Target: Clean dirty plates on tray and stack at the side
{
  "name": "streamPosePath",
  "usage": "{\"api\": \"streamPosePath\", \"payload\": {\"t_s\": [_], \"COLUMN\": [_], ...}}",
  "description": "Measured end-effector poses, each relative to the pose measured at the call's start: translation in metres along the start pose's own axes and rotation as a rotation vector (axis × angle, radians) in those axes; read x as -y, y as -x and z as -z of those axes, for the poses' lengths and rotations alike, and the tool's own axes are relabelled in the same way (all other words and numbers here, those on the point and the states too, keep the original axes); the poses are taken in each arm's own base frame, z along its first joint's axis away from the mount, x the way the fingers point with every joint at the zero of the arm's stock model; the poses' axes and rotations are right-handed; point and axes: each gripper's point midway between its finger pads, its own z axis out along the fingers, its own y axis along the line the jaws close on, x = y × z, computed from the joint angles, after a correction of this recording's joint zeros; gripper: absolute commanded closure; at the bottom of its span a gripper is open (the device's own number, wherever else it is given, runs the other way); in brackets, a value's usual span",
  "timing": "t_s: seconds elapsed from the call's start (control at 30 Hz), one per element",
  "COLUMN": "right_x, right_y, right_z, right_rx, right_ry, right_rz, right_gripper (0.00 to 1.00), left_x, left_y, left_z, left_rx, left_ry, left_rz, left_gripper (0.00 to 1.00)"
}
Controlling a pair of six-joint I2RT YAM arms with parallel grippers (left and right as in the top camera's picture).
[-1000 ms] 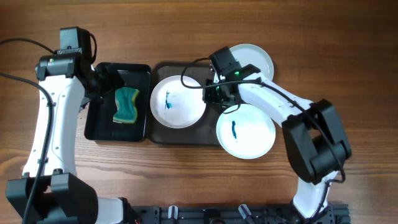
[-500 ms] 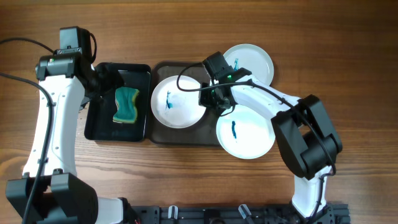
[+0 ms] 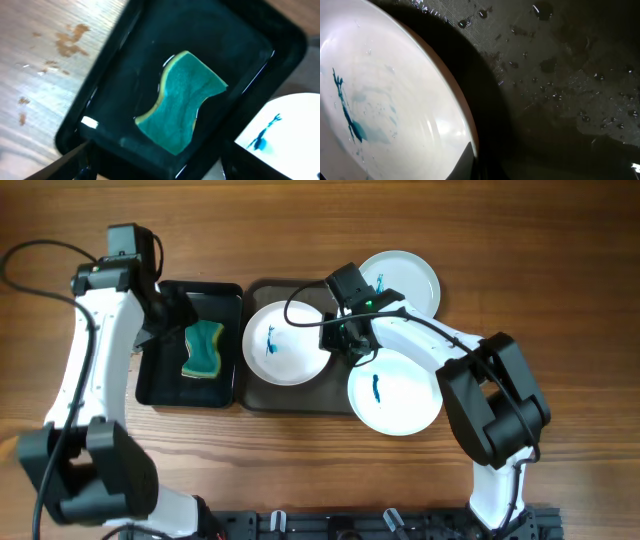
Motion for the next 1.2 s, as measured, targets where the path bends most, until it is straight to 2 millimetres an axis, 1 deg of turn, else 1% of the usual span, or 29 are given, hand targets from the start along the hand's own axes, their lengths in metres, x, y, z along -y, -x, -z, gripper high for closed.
{"api": "streamPosePath", "payload": {"t_s": [0.1, 0.2, 0.37, 0.43, 0.47, 0.63, 0.77, 0.93, 1.0, 1.1, 1.2], "right_x": [0.000, 0.000, 0.000, 0.000, 0.000, 0.000, 0.000, 0.000, 0.000, 0.000, 0.000], "right_y": [0.000, 0.000, 0.000, 0.000, 0.000, 0.000, 0.000, 0.000, 0.000, 0.000, 0.000], "right_z": [0.000, 0.000, 0.000, 0.000, 0.000, 0.000, 0.000, 0.000, 0.000, 0.000, 0.000], "right_rx": [0.000, 0.000, 0.000, 0.000, 0.000, 0.000, 0.000, 0.000, 0.000, 0.000, 0.000], "right_ry": [0.000, 0.000, 0.000, 0.000, 0.000, 0.000, 0.000, 0.000, 0.000, 0.000, 0.000], "right_rz": [0.004, 0.004, 0.004, 0.004, 0.004, 0.008, 0.008, 0.008, 0.008, 0.008, 0.008], "right_gripper": [0.96, 0.96, 0.96, 0.96, 0.96, 0.96, 0.96, 0.96, 0.96, 0.96, 0.96], "left_x": [0.005, 0.008, 0.016, 0.018, 0.019, 0.022, 0.023, 0.020, 0.020, 0.021, 0.022], "left_y": [-0.004, -0.010, -0.015, -0.017, -0.017, -0.022, -0.030, -0.043, -0.045, -0.043, -0.041], "left_z": [-0.023, -0.039, -0.057, -0.065, -0.067, -0.077, -0.085, -0.100, -0.103, -0.104, -0.105], "left_rx": [-0.059, -0.114, -0.168, -0.184, -0.189, -0.220, -0.237, -0.251, -0.251, -0.242, -0.233], "left_ry": [-0.002, -0.008, -0.047, -0.055, -0.056, -0.075, -0.094, -0.101, -0.102, -0.104, -0.108], "left_rz": [-0.049, -0.093, -0.155, -0.175, -0.179, -0.216, -0.239, -0.260, -0.269, -0.268, -0.276], "left_gripper": [0.27, 0.27, 0.27, 0.30, 0.31, 0.34, 0.36, 0.49, 0.52, 0.61, 0.61]}}
